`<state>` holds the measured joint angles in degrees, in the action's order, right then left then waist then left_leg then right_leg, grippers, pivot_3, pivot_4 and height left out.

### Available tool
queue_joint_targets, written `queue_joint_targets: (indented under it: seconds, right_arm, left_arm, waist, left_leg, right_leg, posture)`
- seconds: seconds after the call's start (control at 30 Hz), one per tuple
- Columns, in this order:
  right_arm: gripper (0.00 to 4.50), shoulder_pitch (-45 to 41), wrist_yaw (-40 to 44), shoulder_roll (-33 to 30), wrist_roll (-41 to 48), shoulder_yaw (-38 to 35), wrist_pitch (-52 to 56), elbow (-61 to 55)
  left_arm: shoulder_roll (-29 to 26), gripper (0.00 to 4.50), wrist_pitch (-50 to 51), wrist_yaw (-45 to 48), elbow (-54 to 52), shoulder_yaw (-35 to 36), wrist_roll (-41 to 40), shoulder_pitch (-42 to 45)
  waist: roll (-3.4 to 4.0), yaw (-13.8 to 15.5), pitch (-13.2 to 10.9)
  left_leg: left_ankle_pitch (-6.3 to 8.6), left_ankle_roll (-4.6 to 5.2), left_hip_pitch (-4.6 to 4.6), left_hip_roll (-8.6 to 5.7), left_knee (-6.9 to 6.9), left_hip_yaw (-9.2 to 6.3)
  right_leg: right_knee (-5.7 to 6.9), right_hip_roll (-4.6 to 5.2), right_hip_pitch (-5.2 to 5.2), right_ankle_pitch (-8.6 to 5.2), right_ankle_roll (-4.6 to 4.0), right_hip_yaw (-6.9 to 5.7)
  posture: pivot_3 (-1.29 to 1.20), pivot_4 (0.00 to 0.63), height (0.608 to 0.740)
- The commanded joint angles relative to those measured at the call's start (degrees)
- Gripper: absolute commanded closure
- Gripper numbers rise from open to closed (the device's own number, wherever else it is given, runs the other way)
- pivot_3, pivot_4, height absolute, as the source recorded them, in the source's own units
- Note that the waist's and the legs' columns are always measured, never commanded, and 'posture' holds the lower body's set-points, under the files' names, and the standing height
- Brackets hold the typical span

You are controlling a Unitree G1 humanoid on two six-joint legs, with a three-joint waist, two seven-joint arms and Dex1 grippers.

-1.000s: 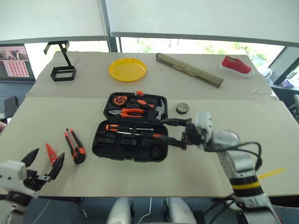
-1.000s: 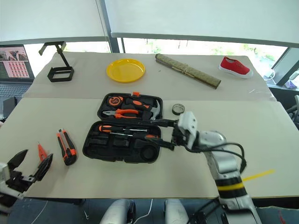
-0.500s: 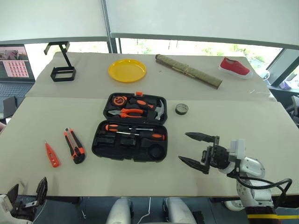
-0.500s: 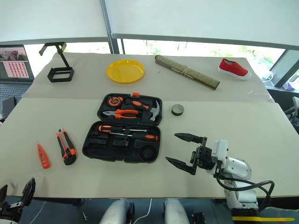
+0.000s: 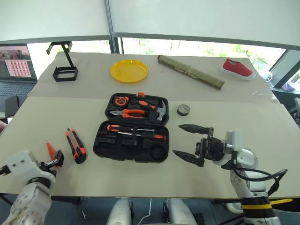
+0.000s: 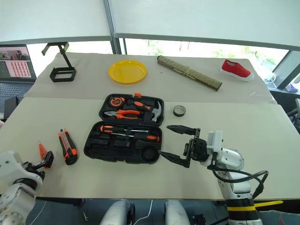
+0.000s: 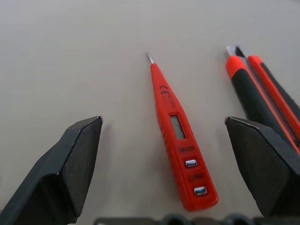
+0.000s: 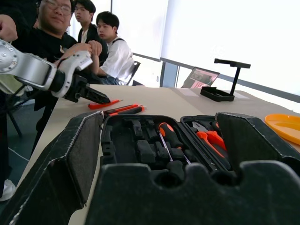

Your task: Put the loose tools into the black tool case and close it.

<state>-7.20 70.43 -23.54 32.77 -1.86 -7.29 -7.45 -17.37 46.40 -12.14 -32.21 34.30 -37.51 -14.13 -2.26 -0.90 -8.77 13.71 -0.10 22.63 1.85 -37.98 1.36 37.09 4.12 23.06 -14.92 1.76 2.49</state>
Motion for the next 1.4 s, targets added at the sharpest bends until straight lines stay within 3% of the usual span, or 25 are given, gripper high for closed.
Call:
queue_joint_targets:
  seconds: [0.03,0.1,0.2,0.5,0.53,0.67,0.73,0.9,0.97,1.07,1.2,1.4]
  right_arm:
    - [0.04,-0.5,-0.9,0.1,0.6,-0.1,-0.1,-1.9]
    - [0.04,-0.4,-1.2,0.0,0.5,0.1,-0.2,-2.1]
    - [0.0,-0.1,-2.4,0.1,0.2,0.5,0.0,-3.3]
    - [0.0,-1.1,-5.1,-0.5,0.2,1.2,1.4,-5.0]
    - [0.0,-1.2,-5.1,-0.6,0.2,1.2,1.4,-5.0]
    - [0.0,-1.3,-4.8,-0.8,0.2,1.1,1.2,-4.6]
    - [0.0,-1.3,-5.2,-1.0,0.4,0.9,1.7,-4.7]
    - [0.0,-0.7,-5.0,-2.2,1.0,0.4,2.4,-5.9]
    - [0.0,0.3,-5.5,-3.2,1.2,-0.5,3.2,-7.0]
    - [0.0,2.2,-6.5,-4.9,1.9,-1.8,4.9,-9.2]
    - [0.0,5.0,-7.3,-7.2,2.6,-2.9,7.1,-11.6]
    - [0.0,7.1,-9.6,-8.5,3.3,-3.8,9.4,-14.7]
  left_arm:
    - [-1.8,0.0,3.6,-1.4,1.6,-0.9,1.5,3.5]
    - [-2.2,0.0,5.2,-1.8,2.5,-1.2,2.3,4.9]
    - [-2.5,0.74,8.5,-3.0,4.3,-2.6,4.3,7.2]
    - [-0.2,3.86,11.0,-2.7,4.4,-1.6,7.4,7.0]
    - [0.0,4.02,11.0,-2.5,4.3,-1.5,7.6,6.9]
    - [0.8,4.02,8.7,-1.9,4.2,-0.9,9.0,6.7]
    - [0.6,4.02,2.8,1.9,2.7,0.5,8.8,5.6]
    - [-2.8,4.02,-8.2,18.3,0.0,3.6,2.1,3.9]
    - [-7.4,4.02,-10.9,32.4,-2.1,2.0,-4.1,3.9]
    - [-16.1,4.02,-14.3,46.1,-0.7,-3.9,-3.3,5.6]
    - [-28.2,4.02,-25.6,61.9,6.6,-17.4,8.0,11.4]
    - [-32.6,4.02,-44.2,76.7,25.1,-34.8,22.4,29.2]
  waist:
    - [0.0,0.1,0.0]
    - [0.0,0.1,0.0]
    - [0.04,0.1,0.0]
    - [0.19,0.2,0.1]
    - [0.22,0.2,0.1]
    - [0.25,0.1,0.1]
    - [0.24,0.0,0.1]
    - [0.16,0.2,0.1]
    - [0.12,0.5,0.1]
    - [0.07,1.0,0.1]
    - [0.11,0.9,0.1]
    - [0.12,0.7,0.0]
  left_leg:
    - [0.0,0.0,-0.01,0.0,0.0,0.0]
    - [-0.01,-0.02,-0.01,-0.01,0.0,0.0]
    - [-0.01,-0.02,-0.01,-0.04,0.0,0.0]
    - [-0.02,-0.04,-0.14,-0.06,0.05,0.01]
    - [-0.02,-0.04,-0.16,-0.07,0.07,0.02]
    - [-0.02,-0.04,-0.21,-0.07,0.1,0.05]
    - [-0.02,-0.04,-0.21,-0.07,0.11,0.05]
    - [-0.02,-0.08,-0.12,-0.03,0.11,0.08]
    - [-0.06,-0.13,-0.1,-0.03,0.11,0.09]
    - [-0.06,-0.13,-0.03,-0.06,0.11,0.21]
    - [-0.06,-0.12,-0.04,-0.13,0.11,0.48]
    - [-0.08,-0.13,0.03,0.02,0.11,0.53]
  right_leg:
    - [0.0,0.0,0.0,0.0,0.0,0.0]
    - [0.02,0.0,0.0,0.0,-0.01,0.0]
    - [0.02,0.06,0.0,0.0,-0.01,0.0]
    - [0.04,0.13,-0.06,0.0,-0.01,0.01]
    - [0.03,0.13,-0.07,0.0,-0.01,0.01]
    - [0.02,0.13,-0.09,0.0,-0.01,0.04]
    - [0.02,0.12,-0.09,0.0,-0.01,0.04]
    - [0.0,0.11,-0.02,0.0,-0.03,0.04]
    - [-0.01,0.17,-0.03,0.0,-0.03,-0.01]
    - [-0.08,0.22,-0.03,0.0,-0.02,-0.06]
    - [-0.11,0.11,-0.04,-0.01,-0.03,-0.05]
    - [-0.18,-0.17,0.01,-0.01,-0.06,-0.02]
  posture:
    - [0.0,0.15,0.74]
    - [0.0,0.15,0.74]
    - [0.0,0.15,0.74]
    - [0.0,0.15,0.74]
    - [0.0,0.15,0.74]
    - [0.0,0.15,0.74]
    - [0.0,0.15,0.74]
    - [0.0,0.15,0.74]
    - [0.0,0.15,0.74]
    - [0.0,0.15,0.74]
    - [0.0,0.15,0.74]
    - [0.0,0.15,0.74]
